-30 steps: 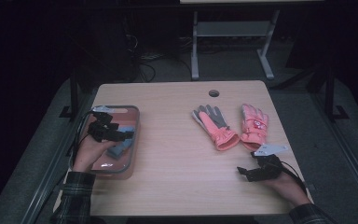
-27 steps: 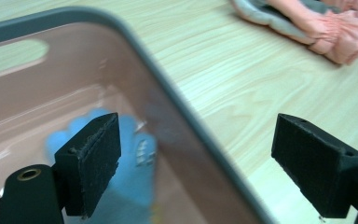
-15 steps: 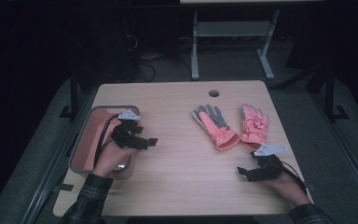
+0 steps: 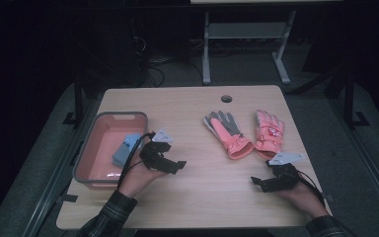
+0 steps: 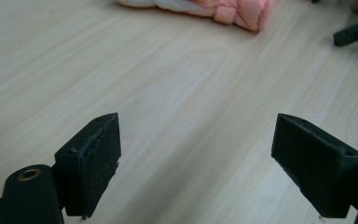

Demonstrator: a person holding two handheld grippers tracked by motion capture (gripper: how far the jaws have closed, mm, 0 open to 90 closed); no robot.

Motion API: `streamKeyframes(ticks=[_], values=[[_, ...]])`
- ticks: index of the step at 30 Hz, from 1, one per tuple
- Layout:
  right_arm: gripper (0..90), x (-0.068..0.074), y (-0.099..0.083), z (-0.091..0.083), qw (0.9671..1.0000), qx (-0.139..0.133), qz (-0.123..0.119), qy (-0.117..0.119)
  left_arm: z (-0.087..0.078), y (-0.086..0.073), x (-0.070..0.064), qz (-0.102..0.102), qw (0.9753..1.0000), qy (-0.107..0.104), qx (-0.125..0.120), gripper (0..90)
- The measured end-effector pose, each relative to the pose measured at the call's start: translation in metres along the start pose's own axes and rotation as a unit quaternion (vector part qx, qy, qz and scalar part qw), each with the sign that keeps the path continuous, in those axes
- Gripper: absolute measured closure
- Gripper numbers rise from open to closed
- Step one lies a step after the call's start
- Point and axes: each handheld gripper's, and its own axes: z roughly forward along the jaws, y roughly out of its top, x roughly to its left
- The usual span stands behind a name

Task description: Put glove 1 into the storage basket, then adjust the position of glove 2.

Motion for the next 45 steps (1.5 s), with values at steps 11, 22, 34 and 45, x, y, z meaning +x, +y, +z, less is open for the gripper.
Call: streamKeyframes(ticks=[11,22,34,45], values=[[15.0,0.001,0.001,0.000,1.0000,0.005,0.004,-0.003,0.037,-0.032,-0.019,0.045,0.9984,-0.007,0.033,14.5],[48.2,0.008,0.014,-0.012,0.9998,0.008,0.019,0.005,0.046,-0.058,-0.021,0.073,0.9971,-0.019,-0.014,12.4],[90.0,0.010,0.050,-0.016,0.9996,0.007,0.020,0.017,0.044,-0.062,-0.019,0.072,0.9969,-0.022,-0.024,13.3],[90.0,-0.005,0.086,-0.008,0.9990,-0.017,0.029,0.029,0.043,-0.063,-0.019,0.076,0.9966,-0.023,-0.022,13.3]])
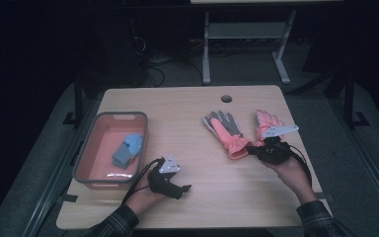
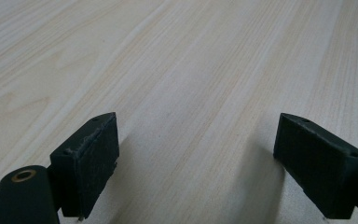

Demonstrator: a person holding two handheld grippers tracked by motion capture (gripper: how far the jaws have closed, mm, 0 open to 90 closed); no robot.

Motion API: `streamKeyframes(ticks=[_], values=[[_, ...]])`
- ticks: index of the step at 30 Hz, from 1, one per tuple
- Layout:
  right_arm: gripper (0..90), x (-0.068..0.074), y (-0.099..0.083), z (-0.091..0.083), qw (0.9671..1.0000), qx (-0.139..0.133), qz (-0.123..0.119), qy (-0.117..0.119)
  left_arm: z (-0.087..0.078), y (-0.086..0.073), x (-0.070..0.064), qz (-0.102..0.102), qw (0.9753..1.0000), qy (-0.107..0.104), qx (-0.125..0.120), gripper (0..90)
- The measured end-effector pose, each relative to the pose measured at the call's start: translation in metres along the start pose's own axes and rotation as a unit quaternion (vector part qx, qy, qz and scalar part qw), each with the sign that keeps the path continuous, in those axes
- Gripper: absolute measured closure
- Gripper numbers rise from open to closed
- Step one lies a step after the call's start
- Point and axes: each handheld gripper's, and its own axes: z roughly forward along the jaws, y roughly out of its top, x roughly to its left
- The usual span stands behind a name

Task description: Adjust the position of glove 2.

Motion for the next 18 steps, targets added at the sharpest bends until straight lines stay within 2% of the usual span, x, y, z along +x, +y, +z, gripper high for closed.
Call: streamKeyframes(ticks=[9,13,18], values=[[89.9,-0.017,0.025,0.020,0.9999,0.008,0.001,-0.013,-0.003,-0.003,0.000,0.005,1.0000,-0.007,0.001,13.3],[89.9,-0.028,0.036,0.027,0.9998,0.009,0.011,-0.014,-0.003,-0.003,0.000,0.006,0.9999,-0.009,0.000,13.3],[89.9,-0.035,0.050,0.039,0.9993,0.029,0.010,-0.022,-0.003,-0.003,0.000,0.007,0.9999,-0.009,0.001,13.3]])
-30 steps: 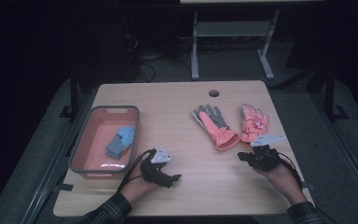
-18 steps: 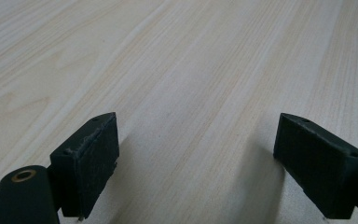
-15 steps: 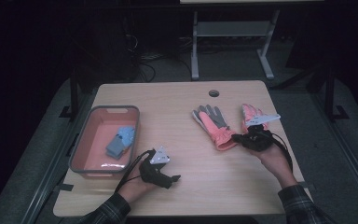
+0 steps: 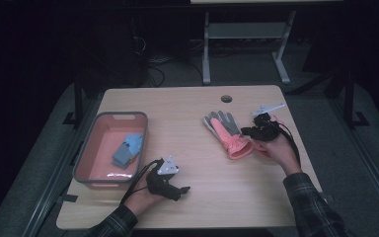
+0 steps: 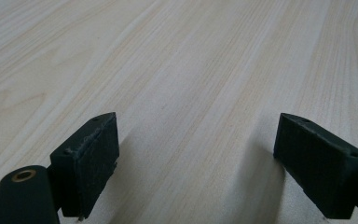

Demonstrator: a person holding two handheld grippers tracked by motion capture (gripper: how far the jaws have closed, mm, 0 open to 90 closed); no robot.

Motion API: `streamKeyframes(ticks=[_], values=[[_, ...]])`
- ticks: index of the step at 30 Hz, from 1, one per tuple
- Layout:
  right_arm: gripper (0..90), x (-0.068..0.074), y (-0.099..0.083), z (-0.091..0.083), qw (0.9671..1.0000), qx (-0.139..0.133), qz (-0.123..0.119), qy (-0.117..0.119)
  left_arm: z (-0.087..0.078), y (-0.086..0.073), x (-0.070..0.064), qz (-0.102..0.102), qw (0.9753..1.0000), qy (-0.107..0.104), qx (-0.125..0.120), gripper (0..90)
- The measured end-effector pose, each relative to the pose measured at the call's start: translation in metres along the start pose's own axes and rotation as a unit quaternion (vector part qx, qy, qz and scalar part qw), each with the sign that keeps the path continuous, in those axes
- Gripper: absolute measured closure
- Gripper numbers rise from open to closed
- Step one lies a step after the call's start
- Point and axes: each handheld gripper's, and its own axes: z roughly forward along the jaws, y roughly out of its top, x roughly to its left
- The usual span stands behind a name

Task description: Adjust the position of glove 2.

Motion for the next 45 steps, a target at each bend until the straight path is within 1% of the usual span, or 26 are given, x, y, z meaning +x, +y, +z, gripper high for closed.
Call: streamKeyframes(ticks=[4,5,8,13,16,19,22,27,30,35,38,41,45], values=[[89.9,-0.001,0.009,0.013,0.9999,0.011,0.000,0.002,0.000,0.000,0.000,0.003,1.0000,0.000,0.002,13.2],[89.9,0.000,0.010,0.016,0.9999,0.014,0.004,0.003,-0.001,0.000,0.001,0.005,1.0000,0.001,0.005,13.2],[89.9,0.000,0.013,0.023,0.9998,0.018,0.004,0.005,0.000,0.000,0.000,0.000,1.0000,-0.001,0.000,13.1],[89.9,0.000,0.016,0.036,0.9996,0.027,0.005,0.010,0.000,0.000,0.000,0.003,1.0000,0.000,0.002,13.1],[89.9,0.000,0.017,0.044,0.9994,0.032,0.008,0.013,0.000,0.000,0.000,0.003,1.0000,0.000,0.002,13.1],[89.9,0.002,0.015,0.053,0.9987,0.049,0.005,0.011,0.000,0.000,0.000,0.000,1.0000,-0.001,0.000,13.0],[90.0,0.002,0.012,0.056,0.9987,0.047,0.011,0.015,0.000,0.000,0.000,0.000,1.0000,-0.001,0.000,13.1],[90.0,0.006,0.006,0.054,0.9987,0.046,0.005,0.021,0.000,0.000,0.000,0.000,1.0000,-0.001,0.000,13.1],[90.0,0.010,0.002,0.051,0.9986,0.045,-0.004,0.025,0.000,0.000,0.000,0.000,1.0000,-0.001,0.000,13.1],[90.0,0.020,-0.007,0.042,0.9980,0.050,-0.022,0.032,0.000,0.000,0.000,0.000,1.0000,-0.001,0.000,13.1],[90.0,0.027,-0.012,0.038,0.9977,0.050,-0.026,0.038,0.000,0.000,0.000,0.000,1.0000,-0.001,0.000,13.1],[90.0,0.033,-0.018,0.033,0.9969,0.051,-0.037,0.048,0.000,0.000,0.000,0.000,1.0000,-0.001,0.000,13.1],[89.9,0.042,-0.024,0.026,0.9956,0.054,-0.053,0.056,0.000,0.000,0.000,0.000,1.0000,-0.001,0.000,13.1]])
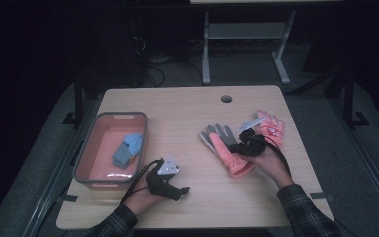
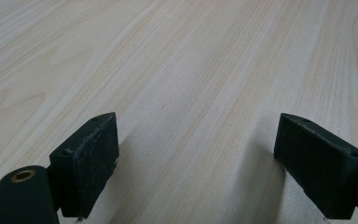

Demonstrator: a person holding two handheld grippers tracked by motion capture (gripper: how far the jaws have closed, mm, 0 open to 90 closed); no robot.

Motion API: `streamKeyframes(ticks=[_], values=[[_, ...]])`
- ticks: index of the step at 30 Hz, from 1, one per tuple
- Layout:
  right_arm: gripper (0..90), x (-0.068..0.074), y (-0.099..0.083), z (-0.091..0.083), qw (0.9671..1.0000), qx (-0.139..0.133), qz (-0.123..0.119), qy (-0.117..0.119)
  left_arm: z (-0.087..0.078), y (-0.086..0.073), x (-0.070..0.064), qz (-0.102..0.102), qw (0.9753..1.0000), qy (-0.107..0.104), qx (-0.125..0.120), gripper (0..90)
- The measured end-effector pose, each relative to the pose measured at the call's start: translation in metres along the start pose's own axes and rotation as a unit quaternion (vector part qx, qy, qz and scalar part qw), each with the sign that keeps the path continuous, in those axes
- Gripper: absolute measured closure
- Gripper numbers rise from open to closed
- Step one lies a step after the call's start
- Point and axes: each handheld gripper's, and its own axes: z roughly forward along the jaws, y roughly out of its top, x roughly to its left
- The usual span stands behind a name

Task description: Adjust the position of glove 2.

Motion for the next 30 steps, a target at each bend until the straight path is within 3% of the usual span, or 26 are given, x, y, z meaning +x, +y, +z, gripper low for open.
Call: streamKeyframes(ticks=[12,24,30], values=[[89.9,0.024,-0.021,-0.013,0.9991,0.001,-0.036,0.023,0.000,0.000,0.000,0.000,1.0000,0.000,0.000,13.2],[89.8,0.044,-0.034,-0.023,0.9949,0.008,-0.077,0.065,0.000,0.000,0.000,0.001,1.0000,0.001,0.000,13.2],[87.5,0.047,-0.034,-0.028,0.9946,-0.006,-0.075,0.071,0.000,0.000,0.000,0.000,1.0000,0.000,0.001,13.1]])
